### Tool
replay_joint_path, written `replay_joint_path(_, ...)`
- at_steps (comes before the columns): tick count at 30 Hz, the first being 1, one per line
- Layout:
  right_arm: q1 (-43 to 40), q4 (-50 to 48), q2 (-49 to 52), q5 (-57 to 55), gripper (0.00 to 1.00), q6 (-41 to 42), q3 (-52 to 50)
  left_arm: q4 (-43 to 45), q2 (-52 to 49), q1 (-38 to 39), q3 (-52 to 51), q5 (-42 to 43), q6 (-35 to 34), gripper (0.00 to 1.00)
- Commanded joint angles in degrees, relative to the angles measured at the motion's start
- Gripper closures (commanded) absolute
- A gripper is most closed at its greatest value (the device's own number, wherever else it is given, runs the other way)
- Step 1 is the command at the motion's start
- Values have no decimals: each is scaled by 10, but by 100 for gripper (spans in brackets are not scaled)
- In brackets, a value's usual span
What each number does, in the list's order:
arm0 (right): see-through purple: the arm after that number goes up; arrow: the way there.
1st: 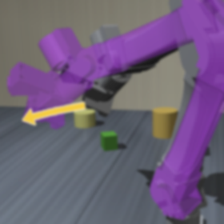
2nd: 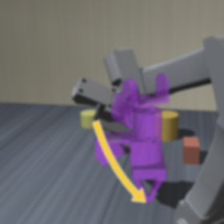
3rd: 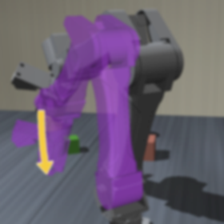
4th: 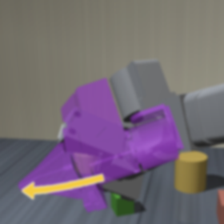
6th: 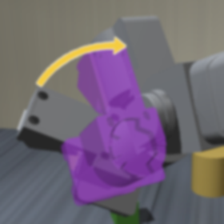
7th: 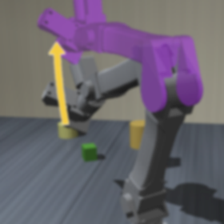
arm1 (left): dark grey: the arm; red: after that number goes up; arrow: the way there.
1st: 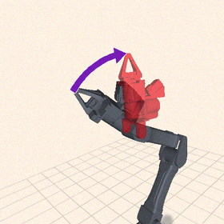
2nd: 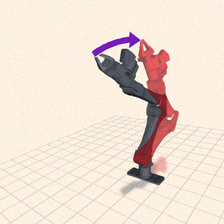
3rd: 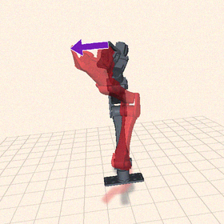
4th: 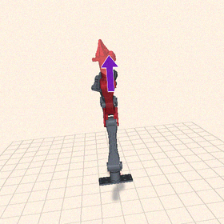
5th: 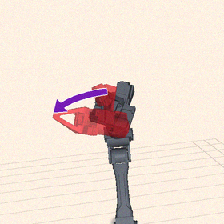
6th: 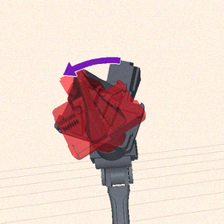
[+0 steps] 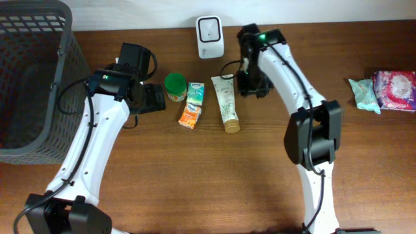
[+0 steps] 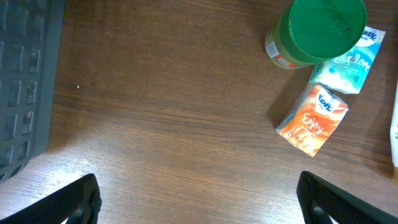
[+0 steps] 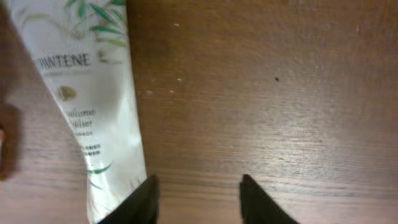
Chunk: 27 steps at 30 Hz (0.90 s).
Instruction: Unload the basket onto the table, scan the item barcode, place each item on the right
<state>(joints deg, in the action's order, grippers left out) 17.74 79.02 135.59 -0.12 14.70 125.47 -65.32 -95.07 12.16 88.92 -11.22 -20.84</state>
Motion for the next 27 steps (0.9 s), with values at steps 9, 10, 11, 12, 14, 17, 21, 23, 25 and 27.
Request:
replay_joint_path(9, 127, -78, -1, -127, 57, -9, -23, 1, 2, 2, 1, -6, -6, 1)
replay_joint_path(10, 128, -84, -1, -142, 57, -9, -32, 1, 2, 2, 1, -6, -6, 1)
replay_joint_path(11, 127, -93, -1, -143, 57, -9, -45, 1, 2, 2, 1, -6, -6, 1)
replay_joint_path(12, 127, -98, -1, -143, 57, -9, -53, 1, 2, 2, 1, -6, -6, 1)
replay_joint_path(14, 127, -118, -1, -143, 60, -9, -80, 1, 2, 2, 1, -6, -6, 1)
replay_joint_path(17, 123, -133, -1, -173, 84, -8, -113, 1, 2, 2, 1, -6, -6, 1)
replay_joint_path(21, 87, -92, -2, -193, 93, -7, -109, 1, 2, 2, 1, -6, -6, 1)
replay_joint_path(23, 68, -58, -2, -201, 96, 20, -98, 1, 2, 2, 1, -6, -6, 1)
replay_joint_path(25, 50, -21, -2, -201, 96, 23, -80, 1, 2, 2, 1, -6, -6, 1)
replay_joint_path(27, 31, 9, -2, -191, 96, 42, -67, 1, 2, 2, 1, -6, -6, 1)
